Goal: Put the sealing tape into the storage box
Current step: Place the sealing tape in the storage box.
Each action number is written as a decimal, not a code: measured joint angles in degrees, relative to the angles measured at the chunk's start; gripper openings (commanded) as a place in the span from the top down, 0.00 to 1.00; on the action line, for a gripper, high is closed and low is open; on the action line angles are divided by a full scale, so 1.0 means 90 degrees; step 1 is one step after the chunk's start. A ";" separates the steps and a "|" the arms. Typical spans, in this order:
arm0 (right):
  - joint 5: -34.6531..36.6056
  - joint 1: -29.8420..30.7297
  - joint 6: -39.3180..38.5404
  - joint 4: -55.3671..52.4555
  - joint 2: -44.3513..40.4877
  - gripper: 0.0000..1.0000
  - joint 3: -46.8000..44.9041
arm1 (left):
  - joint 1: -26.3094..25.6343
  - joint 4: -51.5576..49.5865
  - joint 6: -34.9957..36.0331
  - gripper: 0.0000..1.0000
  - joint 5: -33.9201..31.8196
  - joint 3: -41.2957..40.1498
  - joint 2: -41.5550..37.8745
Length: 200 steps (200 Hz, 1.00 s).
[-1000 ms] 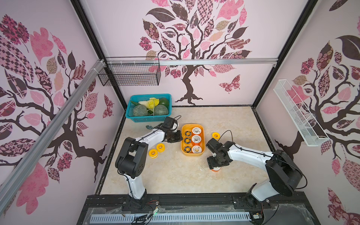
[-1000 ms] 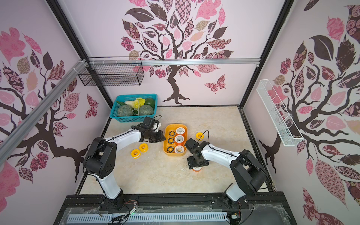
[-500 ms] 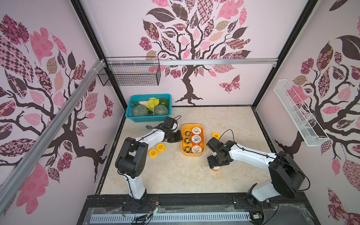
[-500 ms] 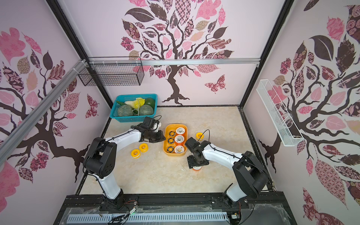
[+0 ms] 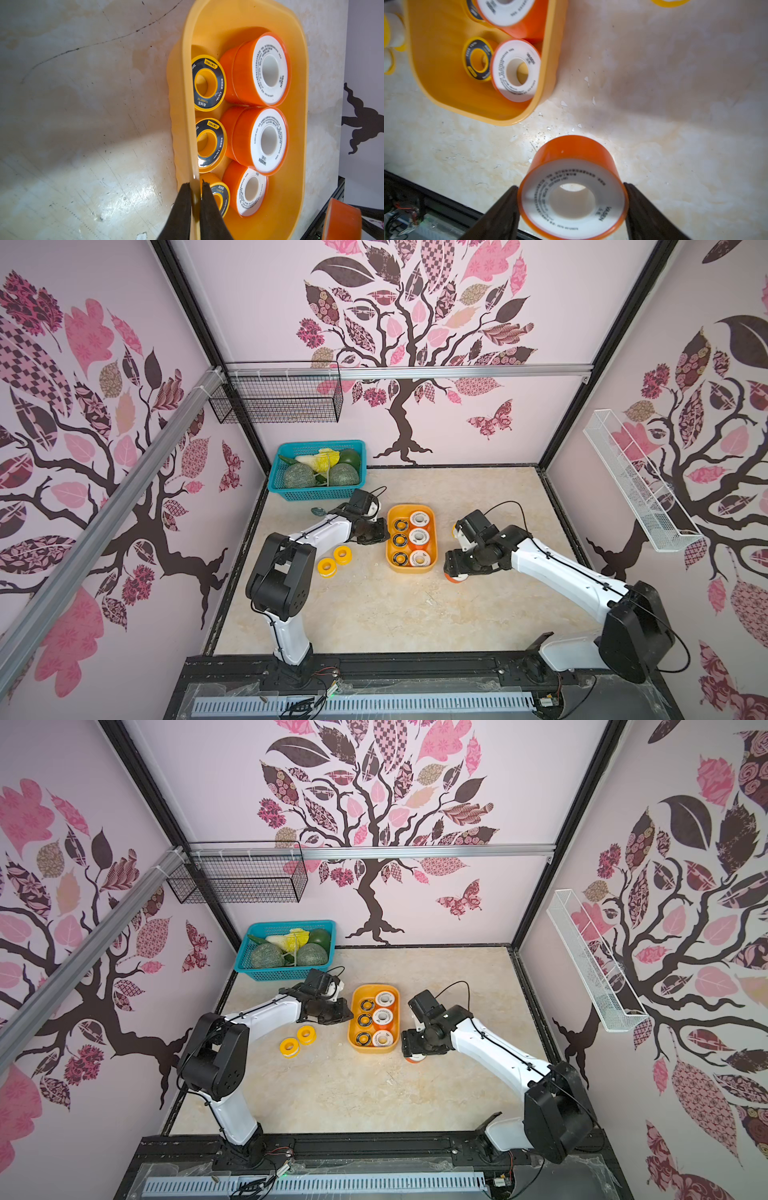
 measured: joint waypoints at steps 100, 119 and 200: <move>-0.1156 0.0049 -0.0243 0.0202 0.1353 0.23 0.1756 | 0.0000 -0.0012 0.0015 0.87 -0.0007 0.0000 0.0000; -0.1129 0.0100 -0.0313 0.0182 0.1739 0.23 0.2091 | 0.0000 -0.0036 0.0015 0.86 -0.0007 0.0017 0.0000; -0.0172 0.0648 -0.0733 -0.0495 0.3053 0.23 0.3364 | 0.0000 -0.0051 0.0019 0.86 -0.0027 0.0024 0.0000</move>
